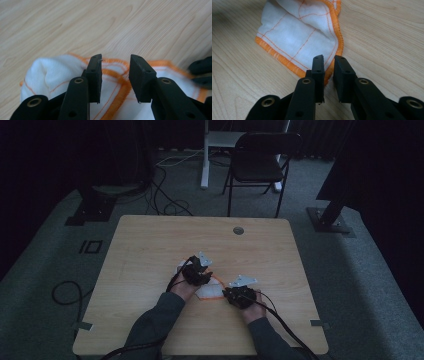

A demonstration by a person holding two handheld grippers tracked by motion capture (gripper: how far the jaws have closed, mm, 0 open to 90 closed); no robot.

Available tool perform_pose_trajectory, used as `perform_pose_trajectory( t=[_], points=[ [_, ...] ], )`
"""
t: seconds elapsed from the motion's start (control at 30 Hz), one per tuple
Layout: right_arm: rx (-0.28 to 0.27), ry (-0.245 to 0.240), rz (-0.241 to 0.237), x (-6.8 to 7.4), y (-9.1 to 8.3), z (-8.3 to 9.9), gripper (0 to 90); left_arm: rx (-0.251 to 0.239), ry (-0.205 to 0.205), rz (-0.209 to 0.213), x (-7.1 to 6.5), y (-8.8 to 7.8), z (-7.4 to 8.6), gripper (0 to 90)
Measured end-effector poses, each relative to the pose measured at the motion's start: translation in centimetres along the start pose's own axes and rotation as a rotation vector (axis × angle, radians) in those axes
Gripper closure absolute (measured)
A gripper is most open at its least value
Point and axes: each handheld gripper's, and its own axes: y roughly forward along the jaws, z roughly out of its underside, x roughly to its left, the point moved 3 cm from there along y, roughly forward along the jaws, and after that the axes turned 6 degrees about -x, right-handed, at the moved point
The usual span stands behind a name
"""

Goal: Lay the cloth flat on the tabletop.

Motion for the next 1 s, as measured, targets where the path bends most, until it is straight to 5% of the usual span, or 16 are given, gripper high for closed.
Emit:
perform_pose_trajectory(
  t=[0.2, 0.33, 0.57, 1.0],
  points=[
    [0.0, 0.001, 0.0, 0.0, 0.0, 0.0, 78.5, 0.01, 0.008, 0.001, 0.0, -0.4, 0.3, 88.0],
    [0.001, 0.002, -0.001, 0.0, 0.0, 0.0, 78.3, -0.007, 0.0, -0.011, 0.3, -1.0, 0.1, 89.4],
    [0.0, -0.003, -0.003, -0.1, -0.1, 0.0, 76.2, -0.078, -0.075, -0.036, 1.9, -3.8, 0.7, 89.8],
    [-0.033, -0.004, -0.023, 0.0, -0.3, -0.3, 59.4, -0.15, -0.18, -0.088, 4.8, -7.5, 3.0, 89.9]
  ],
)
